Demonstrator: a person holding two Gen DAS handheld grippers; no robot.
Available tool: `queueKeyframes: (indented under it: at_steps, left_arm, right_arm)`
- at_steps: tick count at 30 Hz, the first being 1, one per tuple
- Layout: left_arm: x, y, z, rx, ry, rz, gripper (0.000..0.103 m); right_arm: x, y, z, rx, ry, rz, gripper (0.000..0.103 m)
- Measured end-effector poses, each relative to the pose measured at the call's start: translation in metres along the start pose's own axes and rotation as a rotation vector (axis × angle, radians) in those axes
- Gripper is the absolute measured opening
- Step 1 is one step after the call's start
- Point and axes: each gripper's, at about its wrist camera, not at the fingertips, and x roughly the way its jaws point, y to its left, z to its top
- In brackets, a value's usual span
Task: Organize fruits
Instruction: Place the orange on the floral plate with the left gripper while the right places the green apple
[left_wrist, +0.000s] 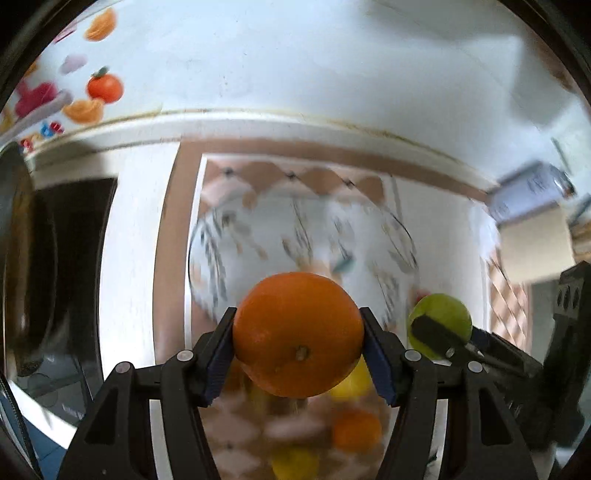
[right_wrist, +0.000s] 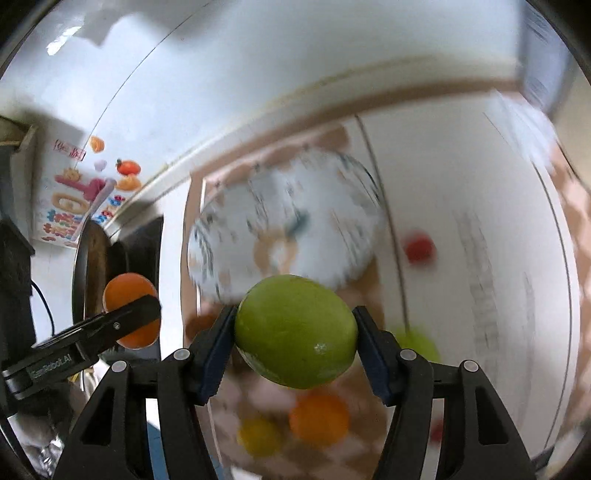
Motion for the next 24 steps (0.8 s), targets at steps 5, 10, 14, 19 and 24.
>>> queueKeyframes:
  at_steps: [5,10,14,19,24]
  left_arm:
    - [0.073,0.029,0.048,-0.081,0.122,-0.028,0.061]
    - [0.112,0.040,0.072,-0.189,0.209,-0.107,0.061]
    - [0.131,0.037,0.079,-0.235,0.256,-0.158,0.061]
    - [0.149,0.031,0.085,-0.244,0.293,-0.111,0.061]
    - [0.152,0.019,0.086,-0.216,0.292,-0.068,0.066]
  right_arm:
    - [0.073,0.032,0.065,-0.038,0.047,-0.047,0.065]
    - [0.119,0.025,0.097,-0.063,0.100,-0.098,0.065]
    - [0.131,0.015,0.107,-0.077,0.129,-0.100,0.065]
    - [0.141,0.013,0.116,-0.092,0.160,-0.095,0.065]
    - [0.147,0.016,0.118,-0.102,0.182,-0.117,0.071]
